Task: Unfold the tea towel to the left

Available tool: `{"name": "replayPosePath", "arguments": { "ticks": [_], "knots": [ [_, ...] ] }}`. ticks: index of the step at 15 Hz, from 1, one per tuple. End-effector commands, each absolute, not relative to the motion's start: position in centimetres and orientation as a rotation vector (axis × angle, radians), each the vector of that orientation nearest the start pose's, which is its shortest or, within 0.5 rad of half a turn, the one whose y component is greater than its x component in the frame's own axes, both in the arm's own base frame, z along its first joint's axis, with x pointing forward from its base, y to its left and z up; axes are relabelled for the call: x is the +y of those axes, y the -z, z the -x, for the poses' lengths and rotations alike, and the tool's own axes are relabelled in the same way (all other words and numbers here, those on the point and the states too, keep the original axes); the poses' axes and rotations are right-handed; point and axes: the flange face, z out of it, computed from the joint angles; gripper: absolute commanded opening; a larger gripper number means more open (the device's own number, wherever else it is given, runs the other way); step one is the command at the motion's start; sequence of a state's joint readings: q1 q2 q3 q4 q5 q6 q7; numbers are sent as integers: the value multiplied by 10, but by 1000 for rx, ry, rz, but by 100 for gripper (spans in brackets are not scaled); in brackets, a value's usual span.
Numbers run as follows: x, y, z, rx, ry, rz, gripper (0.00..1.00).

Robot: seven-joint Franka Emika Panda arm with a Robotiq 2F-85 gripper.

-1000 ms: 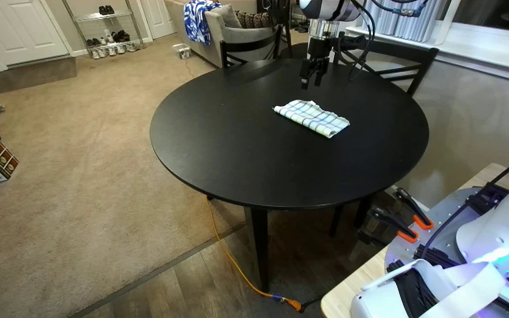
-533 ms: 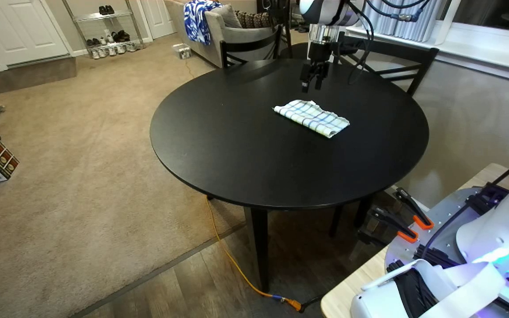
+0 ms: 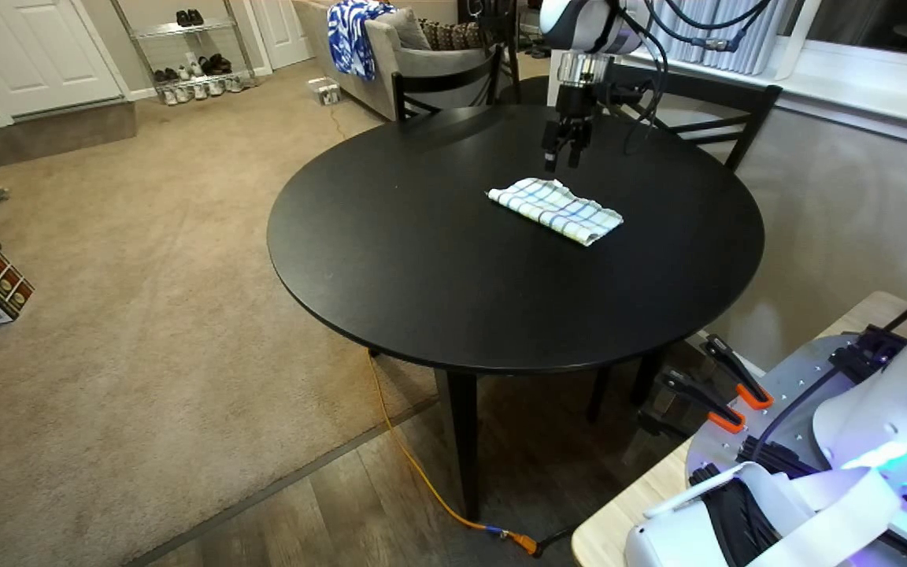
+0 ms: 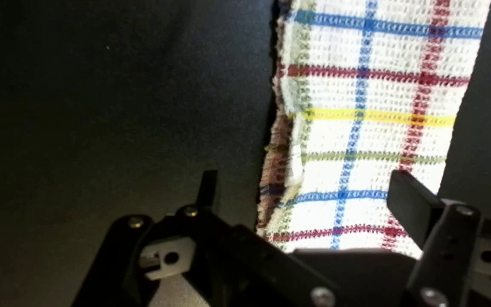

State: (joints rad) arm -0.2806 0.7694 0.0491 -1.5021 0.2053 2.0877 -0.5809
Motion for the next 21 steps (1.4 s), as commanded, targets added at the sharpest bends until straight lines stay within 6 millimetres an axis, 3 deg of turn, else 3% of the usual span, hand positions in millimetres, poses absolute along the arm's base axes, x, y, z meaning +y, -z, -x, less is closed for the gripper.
{"name": "replayPosePath", "arguments": {
  "ticks": [1, 13, 21],
  "knots": [
    [-158, -191, -679, -276, -182, 2811, 100],
    [-137, -161, -685, -286, -266, 2695, 100],
    [-135, -175, -692, -257, -201, 2727, 100]
  ]
}}
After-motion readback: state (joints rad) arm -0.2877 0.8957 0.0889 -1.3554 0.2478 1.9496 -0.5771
